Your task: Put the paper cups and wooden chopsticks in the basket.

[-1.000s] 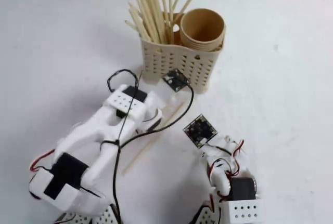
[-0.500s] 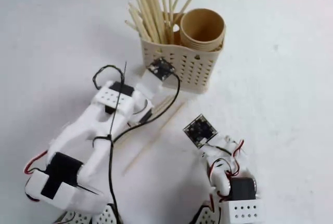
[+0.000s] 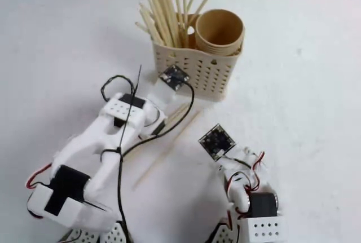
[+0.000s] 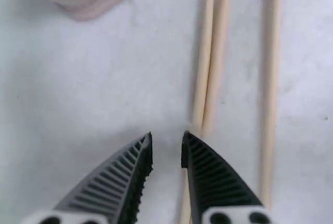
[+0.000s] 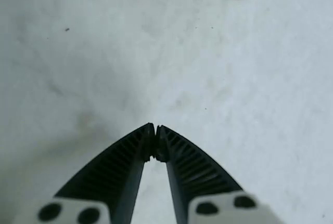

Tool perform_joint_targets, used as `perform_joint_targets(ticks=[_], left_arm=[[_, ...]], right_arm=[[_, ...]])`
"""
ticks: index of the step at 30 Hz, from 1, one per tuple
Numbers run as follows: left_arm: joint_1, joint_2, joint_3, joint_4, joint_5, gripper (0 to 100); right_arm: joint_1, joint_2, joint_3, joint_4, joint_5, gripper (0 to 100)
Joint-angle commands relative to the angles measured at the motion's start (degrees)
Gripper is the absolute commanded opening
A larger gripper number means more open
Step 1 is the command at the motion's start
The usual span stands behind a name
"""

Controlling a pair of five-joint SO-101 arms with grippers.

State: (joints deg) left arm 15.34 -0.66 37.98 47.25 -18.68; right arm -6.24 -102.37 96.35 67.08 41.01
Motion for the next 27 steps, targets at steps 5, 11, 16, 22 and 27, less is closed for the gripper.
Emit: perform_joint_targets(ticks=[5,11,16,22,27], left_arm=[[0.0,5.9,-6.9,4.9,1.0,11],[0.0,-1.4,-5.4,4.0,2.5,11],[0.0,-6.8,-1.1,3.8,2.7,12],[1.4,-6.7,1.1,2.2,2.6,12],[5.0,-6.7,2.2,2.2,1.7,12]], right_arm=[[-0.2,-0.2,0.5,0.4,0.3,1.9],[-0.1,-0.2,0.5,0.4,0.3,1.9],[-0.1,-0.2,0.5,0.4,0.3,1.9],[-0.1,-0.2,0.5,0.4,0.3,1.9],[-0.1,-0.2,0.5,0.4,0.3,1.9]])
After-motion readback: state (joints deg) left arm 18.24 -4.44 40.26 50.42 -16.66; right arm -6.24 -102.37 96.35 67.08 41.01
